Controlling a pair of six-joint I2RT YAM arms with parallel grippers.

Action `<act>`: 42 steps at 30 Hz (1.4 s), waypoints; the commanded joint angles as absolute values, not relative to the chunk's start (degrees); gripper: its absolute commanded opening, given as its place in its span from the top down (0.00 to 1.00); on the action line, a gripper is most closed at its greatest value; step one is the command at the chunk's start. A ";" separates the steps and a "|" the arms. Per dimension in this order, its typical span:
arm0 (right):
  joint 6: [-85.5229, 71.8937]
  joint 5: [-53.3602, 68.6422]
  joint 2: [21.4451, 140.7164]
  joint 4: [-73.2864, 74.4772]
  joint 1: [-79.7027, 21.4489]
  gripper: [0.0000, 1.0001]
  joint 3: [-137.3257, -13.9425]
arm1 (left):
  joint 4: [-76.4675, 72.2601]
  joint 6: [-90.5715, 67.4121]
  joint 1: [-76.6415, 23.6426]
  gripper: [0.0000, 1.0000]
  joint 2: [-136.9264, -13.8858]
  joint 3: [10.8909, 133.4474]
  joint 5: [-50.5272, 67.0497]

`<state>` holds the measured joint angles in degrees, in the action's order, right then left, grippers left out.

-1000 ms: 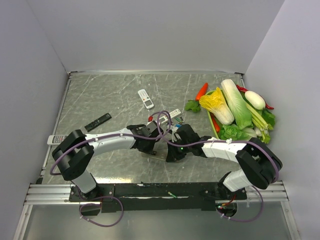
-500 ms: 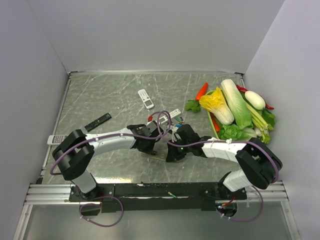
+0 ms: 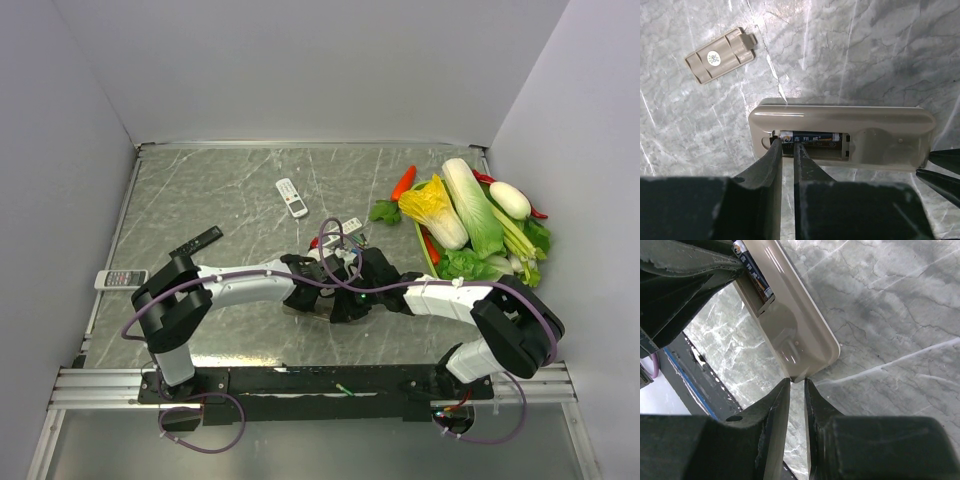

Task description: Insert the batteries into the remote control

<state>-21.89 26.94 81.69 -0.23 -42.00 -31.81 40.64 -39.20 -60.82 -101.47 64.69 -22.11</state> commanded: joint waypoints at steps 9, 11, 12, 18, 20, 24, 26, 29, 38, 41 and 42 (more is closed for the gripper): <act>-21.71 28.56 81.48 -4.92 -42.28 0.75 -32.26 | 30.14 -44.47 -64.59 0.69 -113.73 63.46 -11.16; -21.80 28.48 81.47 -5.01 -42.36 0.75 -32.26 | 30.93 -44.73 -65.21 0.65 -114.34 64.16 -11.86; -21.80 28.48 81.47 -5.01 -42.28 0.75 -32.26 | 31.20 -44.91 -65.74 0.65 -114.43 64.42 -12.21; -21.71 28.48 81.04 -4.92 -42.36 0.75 -32.17 | 30.59 -46.05 -66.09 0.63 -110.75 64.07 -14.14; -21.71 28.22 80.51 -4.83 -42.28 0.75 -32.17 | 30.85 -46.93 -66.09 0.62 -108.03 63.81 -15.63; -20.22 27.42 79.63 -3.43 -42.36 0.74 -32.78 | 31.64 -48.77 -65.92 0.59 -102.14 63.02 -21.34; -19.25 26.46 78.40 -2.47 -42.28 0.74 -33.40 | 31.82 -50.01 -65.74 0.54 -97.84 61.80 -23.02; -17.24 25.40 77.17 -0.27 -42.28 0.73 -34.80 | 30.94 -51.59 -65.22 0.47 -91.25 58.90 -25.57; -7.32 22.85 75.15 7.99 -42.36 0.68 -40.51 | 25.14 -56.51 -61.79 0.32 -71.82 43.87 -25.32; -1.33 24.08 76.72 11.59 -42.80 0.61 -44.55 | 23.21 -58.88 -60.21 0.32 -65.32 37.90 -24.70; -0.54 24.08 78.21 12.47 -42.98 0.57 -47.08 | 22.86 -60.45 -59.77 0.33 -62.17 36.31 -24.70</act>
<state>-8.88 24.01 77.32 8.05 -42.04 -40.07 26.52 -55.24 -61.47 -68.73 41.36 -25.78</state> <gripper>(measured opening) 0.381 0.678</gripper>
